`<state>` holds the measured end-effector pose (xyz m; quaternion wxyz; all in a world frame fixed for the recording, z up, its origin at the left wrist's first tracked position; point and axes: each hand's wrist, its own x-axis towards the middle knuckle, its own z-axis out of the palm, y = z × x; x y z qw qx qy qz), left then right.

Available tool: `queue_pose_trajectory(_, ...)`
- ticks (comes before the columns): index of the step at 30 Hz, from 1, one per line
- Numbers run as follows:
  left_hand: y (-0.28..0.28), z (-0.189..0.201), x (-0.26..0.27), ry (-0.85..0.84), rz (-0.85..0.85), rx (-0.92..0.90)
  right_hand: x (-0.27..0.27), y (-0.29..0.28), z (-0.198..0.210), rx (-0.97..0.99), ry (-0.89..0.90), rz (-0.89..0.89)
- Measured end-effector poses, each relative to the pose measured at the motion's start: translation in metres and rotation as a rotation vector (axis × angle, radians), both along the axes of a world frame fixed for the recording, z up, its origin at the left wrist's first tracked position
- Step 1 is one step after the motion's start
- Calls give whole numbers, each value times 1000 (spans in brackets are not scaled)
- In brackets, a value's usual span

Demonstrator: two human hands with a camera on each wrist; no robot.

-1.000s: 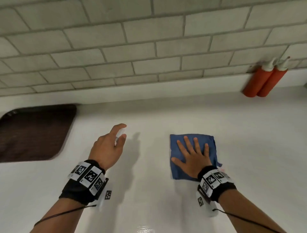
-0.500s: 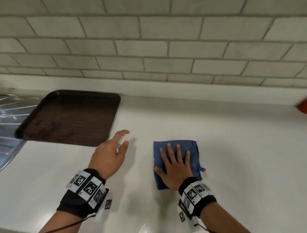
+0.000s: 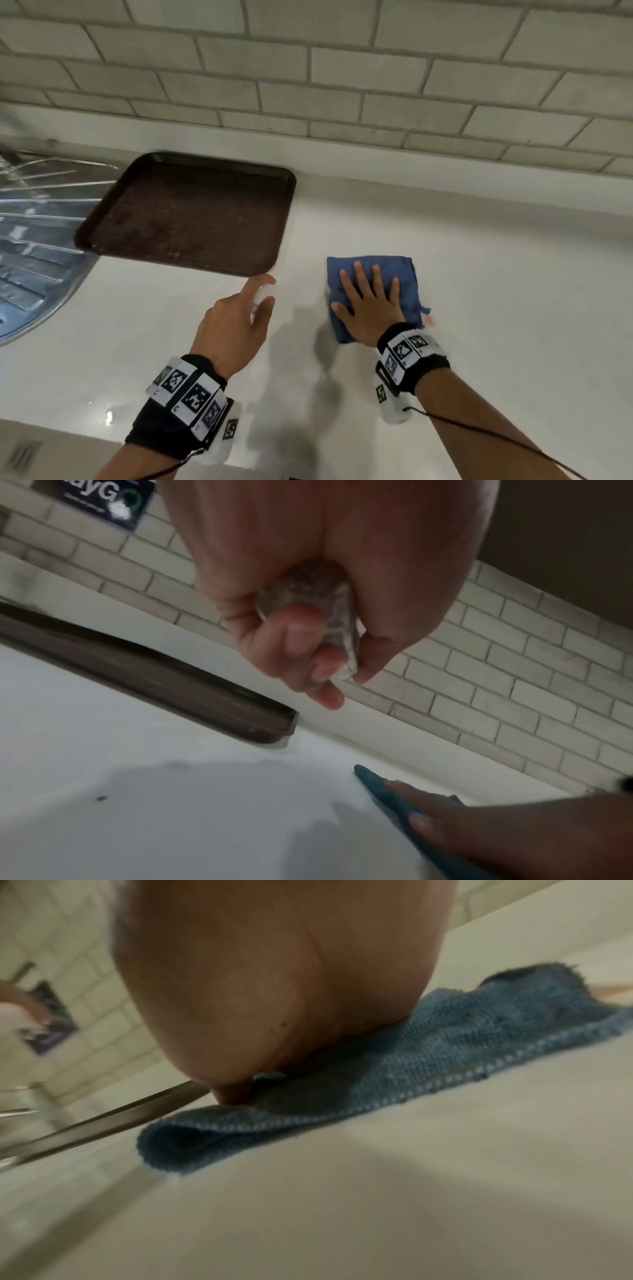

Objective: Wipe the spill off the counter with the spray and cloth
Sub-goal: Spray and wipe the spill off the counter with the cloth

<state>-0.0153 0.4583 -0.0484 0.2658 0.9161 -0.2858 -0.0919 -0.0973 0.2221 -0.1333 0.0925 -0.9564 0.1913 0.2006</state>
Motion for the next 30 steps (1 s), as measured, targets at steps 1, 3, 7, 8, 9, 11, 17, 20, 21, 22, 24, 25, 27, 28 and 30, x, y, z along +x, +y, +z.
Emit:
queue_pose_trajectory(1,7,-2,1,-2,11,2,-14,17,-2,18,-9,43)
queue_pose_trajectory(3,19,-7,1,0,27,-13,-50,52,-5,34,-53,120)
queue_pose_trajectory(7,39,-12,-4,68,51,-36,-115,89,-9,26,-84,175)
queue_pose_trajectory(8,44,-12,-6,85,53,-36,-125,87,-11,27,-83,171)
queue_pose_trajectory(9,47,-12,-9,92,60,-37,-130,82,-9,39,-82,159)
queue_pose_trajectory(11,50,-11,-17,86,91,-44,-132,63,-3,37,-78,103)
queue_pose_trajectory(17,31,-7,-59,80,99,-78,-130,-33,-6,-16,-49,-152)
queue_pose_trajectory(20,26,-7,-74,81,94,-44,-129,-38,-12,-15,-23,-174)
queue_pose_trajectory(21,25,-6,-80,70,111,-36,-131,-32,-13,-26,-18,-164)
queue_pose_trajectory(22,25,-5,-87,59,131,-39,-134,-24,-13,-28,-26,-142)
queue_pose_trajectory(24,30,-4,-100,49,166,-52,-141,-1,-15,11,-68,-69)
queue_pose_trajectory(25,33,-5,-105,54,171,-51,-144,15,-14,35,-75,-18)
queue_pose_trajectory(27,44,-8,-116,86,183,-42,-150,46,-15,44,-96,89)
queue_pose_trajectory(28,46,-11,-117,94,181,-36,-150,54,-15,43,-117,104)
queue_pose_trajectory(30,53,-13,-126,78,213,-40,-144,59,-13,53,-100,136)
